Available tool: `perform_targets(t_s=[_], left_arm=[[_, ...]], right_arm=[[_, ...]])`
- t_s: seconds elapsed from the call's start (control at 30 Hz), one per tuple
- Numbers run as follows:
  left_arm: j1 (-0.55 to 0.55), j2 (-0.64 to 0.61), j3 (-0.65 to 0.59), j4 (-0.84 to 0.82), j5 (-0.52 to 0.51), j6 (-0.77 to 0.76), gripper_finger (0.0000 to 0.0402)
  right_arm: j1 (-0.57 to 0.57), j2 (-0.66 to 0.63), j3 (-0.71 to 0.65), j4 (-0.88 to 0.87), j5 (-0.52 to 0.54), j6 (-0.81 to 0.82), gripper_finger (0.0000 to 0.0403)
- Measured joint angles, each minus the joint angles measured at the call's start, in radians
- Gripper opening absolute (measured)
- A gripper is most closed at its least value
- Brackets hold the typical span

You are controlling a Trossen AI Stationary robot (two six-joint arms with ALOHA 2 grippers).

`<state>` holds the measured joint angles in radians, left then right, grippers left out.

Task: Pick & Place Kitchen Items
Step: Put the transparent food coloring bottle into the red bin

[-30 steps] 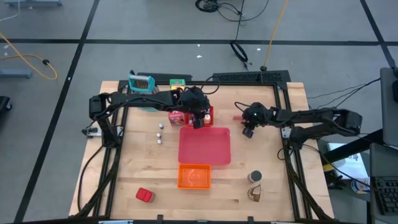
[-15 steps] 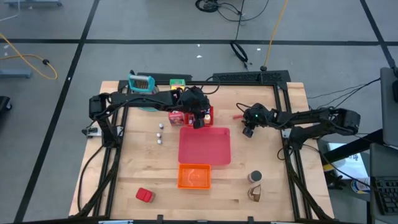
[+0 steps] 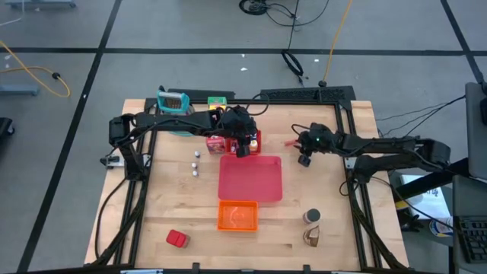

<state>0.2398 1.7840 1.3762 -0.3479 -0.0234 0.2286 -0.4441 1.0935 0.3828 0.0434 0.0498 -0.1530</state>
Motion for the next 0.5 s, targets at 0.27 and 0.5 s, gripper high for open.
perform_targets(t_s=[0.27,0.5], left_arm=[[0.0,0.0,0.0,0.005,0.0,0.01,0.0129],[0.0,0.0,0.0,0.007,0.0,0.013,0.0129]], right_arm=[[-0.04,0.057,0.0,0.036,-0.001,-0.099,0.01],[-0.076,0.127,0.0,0.08,-0.002,-0.163,0.01]])
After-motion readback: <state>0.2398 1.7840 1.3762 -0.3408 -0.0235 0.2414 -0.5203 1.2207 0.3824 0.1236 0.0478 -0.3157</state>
